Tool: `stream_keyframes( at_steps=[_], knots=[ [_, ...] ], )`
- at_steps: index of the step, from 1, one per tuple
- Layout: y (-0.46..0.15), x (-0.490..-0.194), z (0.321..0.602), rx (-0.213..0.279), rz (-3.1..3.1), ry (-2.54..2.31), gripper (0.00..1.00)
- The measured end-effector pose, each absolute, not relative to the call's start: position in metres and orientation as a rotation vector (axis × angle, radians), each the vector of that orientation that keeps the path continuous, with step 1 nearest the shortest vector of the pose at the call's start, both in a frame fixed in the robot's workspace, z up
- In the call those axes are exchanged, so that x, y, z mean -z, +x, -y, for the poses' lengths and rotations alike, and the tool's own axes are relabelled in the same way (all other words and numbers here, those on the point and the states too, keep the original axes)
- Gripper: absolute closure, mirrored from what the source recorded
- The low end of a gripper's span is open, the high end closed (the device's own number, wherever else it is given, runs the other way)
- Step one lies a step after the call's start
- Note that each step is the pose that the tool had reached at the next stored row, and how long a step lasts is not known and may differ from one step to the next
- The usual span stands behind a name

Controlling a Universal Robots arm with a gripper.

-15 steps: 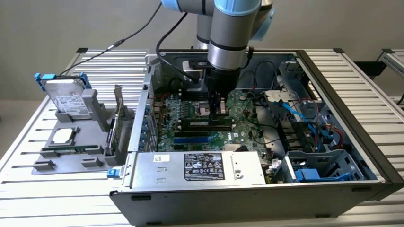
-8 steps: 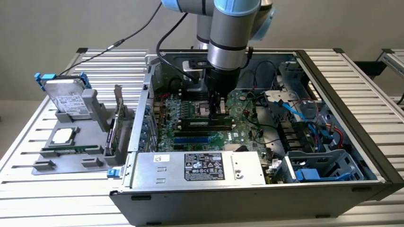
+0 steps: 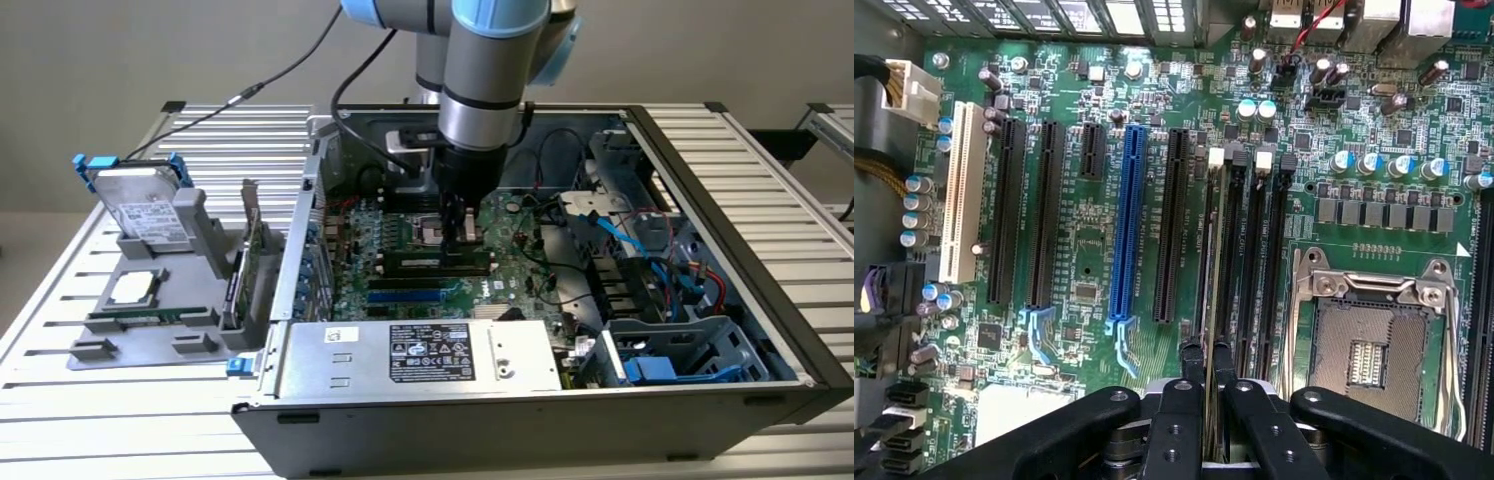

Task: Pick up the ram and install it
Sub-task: 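Insert the ram into the slot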

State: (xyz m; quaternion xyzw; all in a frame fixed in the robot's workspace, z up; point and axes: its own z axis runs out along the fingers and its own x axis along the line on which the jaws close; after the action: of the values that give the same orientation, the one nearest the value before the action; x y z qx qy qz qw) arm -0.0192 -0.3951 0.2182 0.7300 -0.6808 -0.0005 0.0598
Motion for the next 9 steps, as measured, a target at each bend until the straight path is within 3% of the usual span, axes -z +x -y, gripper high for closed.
stream_keyframes(
  at_steps=[9],
  knots=[
    [-0.0191,-0.2169,0.3947,0.002,2.061,2.211,0.85]
  ],
)
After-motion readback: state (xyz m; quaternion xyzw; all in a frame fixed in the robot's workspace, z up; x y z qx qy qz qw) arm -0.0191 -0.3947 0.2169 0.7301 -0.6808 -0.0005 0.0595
